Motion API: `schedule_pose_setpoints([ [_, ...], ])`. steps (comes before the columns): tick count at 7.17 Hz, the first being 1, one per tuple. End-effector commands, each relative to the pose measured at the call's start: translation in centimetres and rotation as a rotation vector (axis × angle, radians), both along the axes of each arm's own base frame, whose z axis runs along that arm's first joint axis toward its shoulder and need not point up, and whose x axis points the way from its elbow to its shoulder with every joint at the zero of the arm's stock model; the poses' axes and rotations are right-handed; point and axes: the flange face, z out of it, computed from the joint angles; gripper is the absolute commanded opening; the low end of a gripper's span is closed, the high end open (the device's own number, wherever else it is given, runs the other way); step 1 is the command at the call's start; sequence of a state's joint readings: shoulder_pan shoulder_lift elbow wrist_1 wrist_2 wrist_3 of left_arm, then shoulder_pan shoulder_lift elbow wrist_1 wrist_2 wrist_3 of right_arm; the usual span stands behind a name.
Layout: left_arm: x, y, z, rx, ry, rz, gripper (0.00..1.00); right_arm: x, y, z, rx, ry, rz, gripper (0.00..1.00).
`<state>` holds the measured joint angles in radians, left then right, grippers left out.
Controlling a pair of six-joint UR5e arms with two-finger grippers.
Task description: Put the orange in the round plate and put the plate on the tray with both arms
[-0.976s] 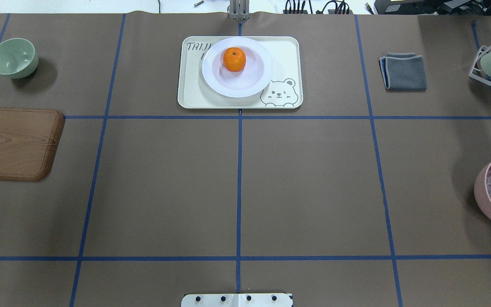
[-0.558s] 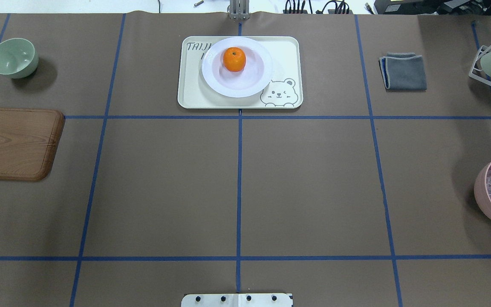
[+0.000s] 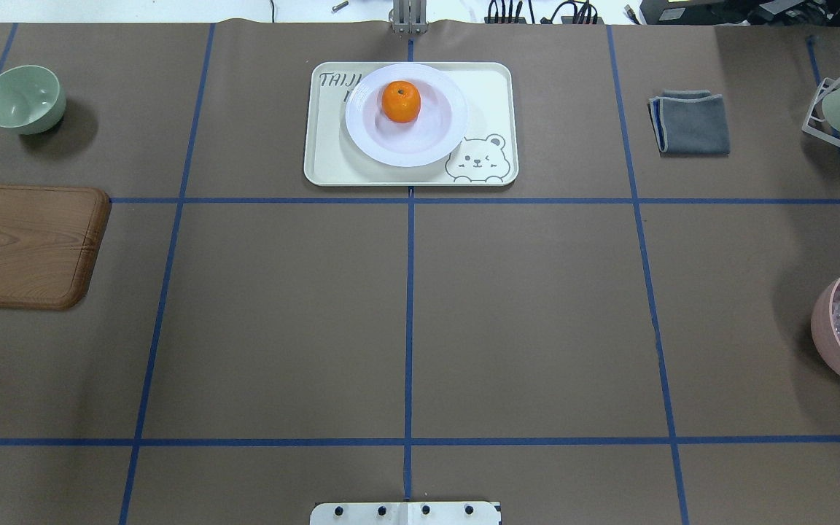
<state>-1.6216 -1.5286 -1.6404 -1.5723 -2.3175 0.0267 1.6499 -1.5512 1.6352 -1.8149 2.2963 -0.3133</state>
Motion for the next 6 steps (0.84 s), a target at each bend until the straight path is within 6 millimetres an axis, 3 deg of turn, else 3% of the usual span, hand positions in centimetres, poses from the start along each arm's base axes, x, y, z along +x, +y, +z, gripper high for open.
schedule_pose_setpoints([
  [1, 0.0, 0.04, 0.07, -0.004, -0.001, -0.003, 0.98, 0.03, 0.0, 0.06, -0.001, 0.0, 0.001, 1.0],
  [6, 0.0, -0.03, 0.0, -0.003, -0.001, -0.004, 0.98, 0.03, 0.07, 0.13, -0.003, 0.0, 0.001, 1.0],
])
